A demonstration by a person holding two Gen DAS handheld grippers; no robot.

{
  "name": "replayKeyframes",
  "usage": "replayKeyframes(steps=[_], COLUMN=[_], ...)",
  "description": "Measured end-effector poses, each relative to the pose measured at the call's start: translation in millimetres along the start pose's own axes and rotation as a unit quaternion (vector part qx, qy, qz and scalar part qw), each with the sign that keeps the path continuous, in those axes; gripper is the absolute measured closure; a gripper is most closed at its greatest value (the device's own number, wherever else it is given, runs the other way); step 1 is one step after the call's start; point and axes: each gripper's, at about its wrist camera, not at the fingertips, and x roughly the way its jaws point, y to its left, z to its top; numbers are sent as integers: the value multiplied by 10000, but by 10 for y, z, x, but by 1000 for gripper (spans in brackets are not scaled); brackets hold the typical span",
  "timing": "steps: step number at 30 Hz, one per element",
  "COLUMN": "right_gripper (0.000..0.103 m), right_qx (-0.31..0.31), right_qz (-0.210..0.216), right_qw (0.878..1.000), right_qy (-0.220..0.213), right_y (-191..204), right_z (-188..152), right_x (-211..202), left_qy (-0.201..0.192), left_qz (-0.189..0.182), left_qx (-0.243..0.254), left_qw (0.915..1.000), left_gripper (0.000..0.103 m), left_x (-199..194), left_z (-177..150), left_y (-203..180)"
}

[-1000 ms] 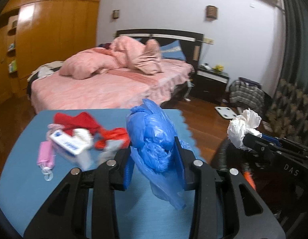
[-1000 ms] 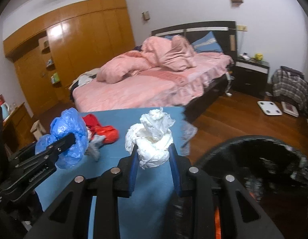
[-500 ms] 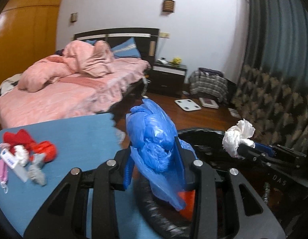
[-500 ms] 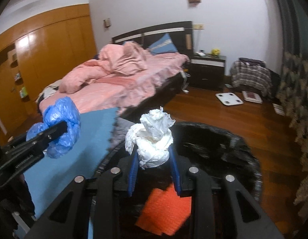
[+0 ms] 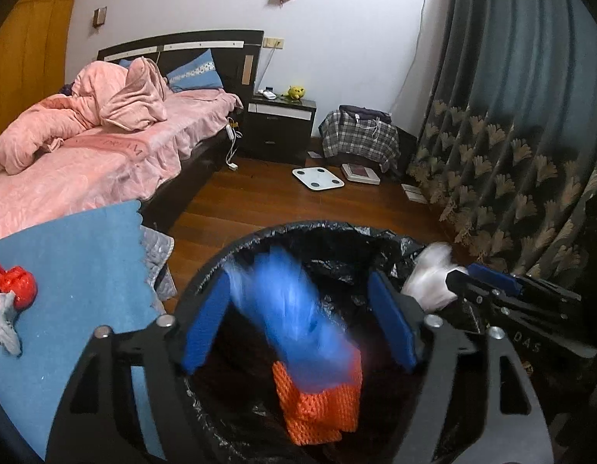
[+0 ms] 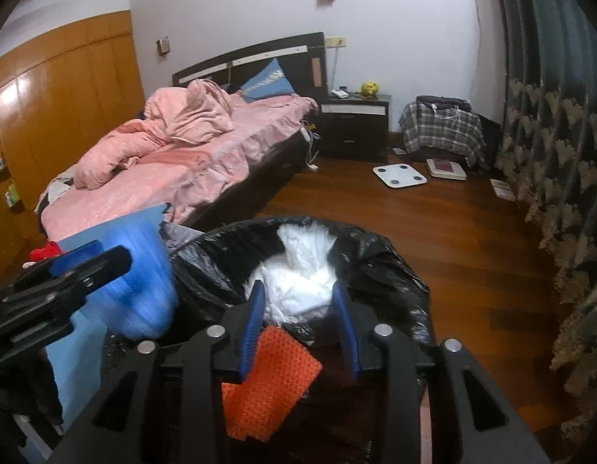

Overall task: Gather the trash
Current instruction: 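Carry both items over the bin and open both tools to drop them, then return both tools to the table and grasp the grey tissue with the right tool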

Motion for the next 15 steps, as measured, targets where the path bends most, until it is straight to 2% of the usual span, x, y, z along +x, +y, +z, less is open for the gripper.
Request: replayKeyframes(steps=[3,5,7,8,15], right_gripper=[47,20,10,6,6], right_qx=[45,46,-9,-67,-328], right_qz=[-81,-124,-108,-77,281], right_qw=[10000,9999,9999,9999,9990], right_qy=[-9,-47,-100,-114,-144], right_y=[-47,-38,11,61,516], right_z=[-21,-30,-29,-20,19], right_x=[-6,-27,-52,-58,-36], left_qy=[10,-51,-149,-187,-397], left_qz=[80,195,350,418,1085], left_qx=[-35,-92,-141,-155,-351], left_qw=[10000,9998,9992,9988,9927], left_gripper=[28,23,19,16,14], left_x=[-51,-122,-227,-267,-700], left_z=[-40,-53,-71,-68,-137], left_y=[67,141,230,263,775])
